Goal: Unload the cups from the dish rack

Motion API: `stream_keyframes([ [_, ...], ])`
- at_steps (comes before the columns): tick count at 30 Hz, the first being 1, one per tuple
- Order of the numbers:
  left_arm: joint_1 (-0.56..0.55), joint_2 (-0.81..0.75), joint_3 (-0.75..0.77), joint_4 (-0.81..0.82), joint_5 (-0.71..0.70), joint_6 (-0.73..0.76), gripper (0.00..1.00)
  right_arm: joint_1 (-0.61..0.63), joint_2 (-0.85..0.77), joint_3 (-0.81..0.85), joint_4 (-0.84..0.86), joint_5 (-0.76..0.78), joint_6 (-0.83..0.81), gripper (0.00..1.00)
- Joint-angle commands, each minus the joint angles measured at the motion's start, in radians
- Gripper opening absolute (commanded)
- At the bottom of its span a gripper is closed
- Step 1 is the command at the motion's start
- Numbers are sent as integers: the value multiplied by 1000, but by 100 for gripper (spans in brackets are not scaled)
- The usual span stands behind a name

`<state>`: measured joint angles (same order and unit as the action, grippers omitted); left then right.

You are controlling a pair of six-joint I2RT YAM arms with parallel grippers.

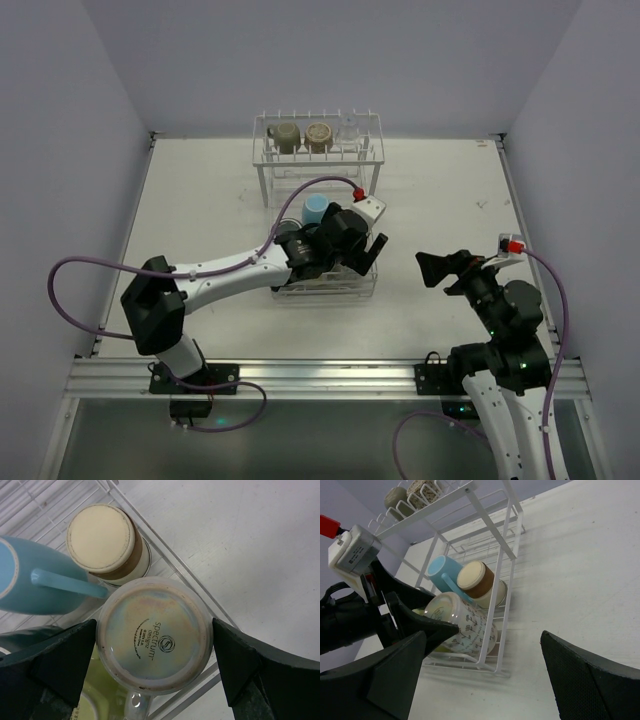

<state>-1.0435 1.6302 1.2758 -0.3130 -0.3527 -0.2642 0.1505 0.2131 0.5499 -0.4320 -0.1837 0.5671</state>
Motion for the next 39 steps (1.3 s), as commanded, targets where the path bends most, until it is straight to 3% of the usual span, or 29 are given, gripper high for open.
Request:
stream_keyframes([
  [1,-3,28,43,-11,-15,19,100,-2,6,-1,12,-39,-9,99],
  [20,2,99,33,-40,15,2,99,-2,23,-7,10,-56,-4,99],
  [24,3,83,25,-38,11,3,56,-2,28,-7,9,-57,-4,99],
  [26,7,66,19,-37,5,0,28,-2,28,-7,10,-57,-3,99],
  [29,14,30,2,-14,6,-1,6,-2,29,-8,21,-65,7,99],
  [31,23,2,0,-5,14,-3,0,-2,34,-13,39,-79,16,99],
  [39,62,-78,14,40,72,-6,0,-2,74,-13,124,-143,76,99],
])
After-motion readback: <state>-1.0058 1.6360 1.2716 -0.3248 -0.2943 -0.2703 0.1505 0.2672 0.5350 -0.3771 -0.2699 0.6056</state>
